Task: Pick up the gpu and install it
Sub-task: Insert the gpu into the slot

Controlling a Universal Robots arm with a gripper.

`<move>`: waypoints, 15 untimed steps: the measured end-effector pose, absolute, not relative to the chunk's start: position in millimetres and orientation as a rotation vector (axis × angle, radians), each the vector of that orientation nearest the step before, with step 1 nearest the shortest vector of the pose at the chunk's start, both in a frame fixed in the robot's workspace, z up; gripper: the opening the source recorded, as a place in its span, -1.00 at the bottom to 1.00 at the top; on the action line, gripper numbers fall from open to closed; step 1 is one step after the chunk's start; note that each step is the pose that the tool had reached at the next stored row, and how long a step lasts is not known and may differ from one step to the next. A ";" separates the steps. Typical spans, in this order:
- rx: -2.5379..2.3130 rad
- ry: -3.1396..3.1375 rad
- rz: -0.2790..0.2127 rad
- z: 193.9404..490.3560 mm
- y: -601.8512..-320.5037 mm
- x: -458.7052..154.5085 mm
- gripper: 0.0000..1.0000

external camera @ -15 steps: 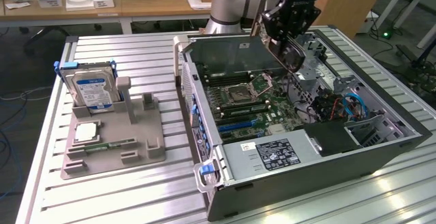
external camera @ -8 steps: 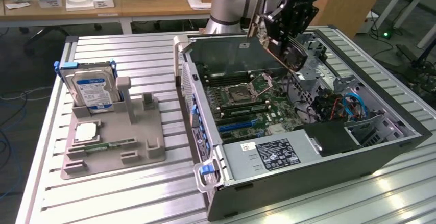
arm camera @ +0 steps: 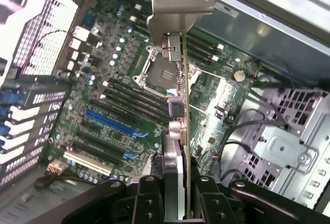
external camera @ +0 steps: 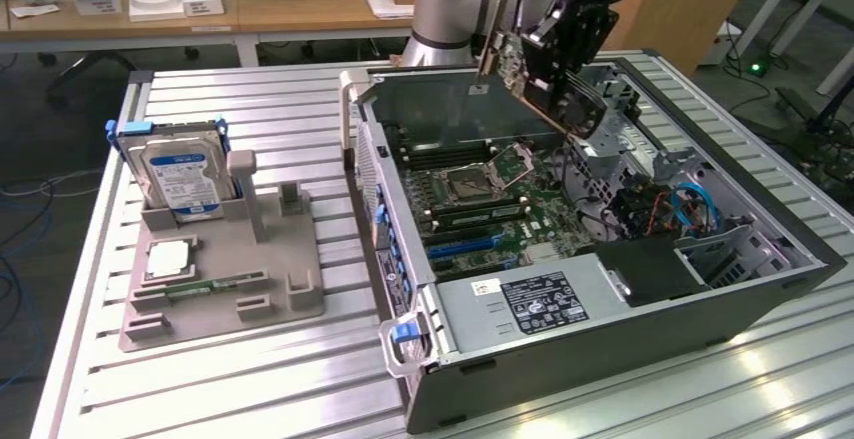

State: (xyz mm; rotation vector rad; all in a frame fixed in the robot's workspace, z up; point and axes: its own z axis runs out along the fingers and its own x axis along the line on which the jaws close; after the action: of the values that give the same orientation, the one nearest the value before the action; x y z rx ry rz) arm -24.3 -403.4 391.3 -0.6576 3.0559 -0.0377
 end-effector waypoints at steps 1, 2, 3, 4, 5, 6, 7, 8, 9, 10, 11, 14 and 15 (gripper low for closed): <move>-0.681 3.051 -0.037 391.1 -403.4 -24.3 -0.44; -0.705 3.045 -0.037 391.0 -403.4 -24.3 -0.44; -0.729 3.039 -0.037 390.9 -403.4 -24.3 -0.44; -0.753 3.033 -0.037 390.8 -403.4 -24.3 -0.44; -0.778 3.026 -0.037 390.7 -403.4 -24.3 -0.44; -0.804 3.019 -0.036 390.5 -403.4 -24.3 -0.44; -0.830 3.012 -0.036 390.4 -403.4 -24.3 -0.44; -0.856 3.004 -0.036 390.2 -403.4 -24.3 -0.44; -0.883 2.996 -0.036 390.0 -403.4 -24.3 -0.44; -0.909 2.987 -0.036 389.8 -403.4 -24.3 -0.44; -0.935 2.978 -0.036 389.7 -403.4 -24.3 -0.44; -1.014 2.949 -0.036 389.2 -403.4 -24.3 -0.44; -1.038 2.938 -0.037 389.0 -403.4 -24.3 -0.44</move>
State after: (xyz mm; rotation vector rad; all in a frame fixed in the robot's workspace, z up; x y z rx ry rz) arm -24.3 -403.4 389.0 -1.0382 2.9384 -0.0368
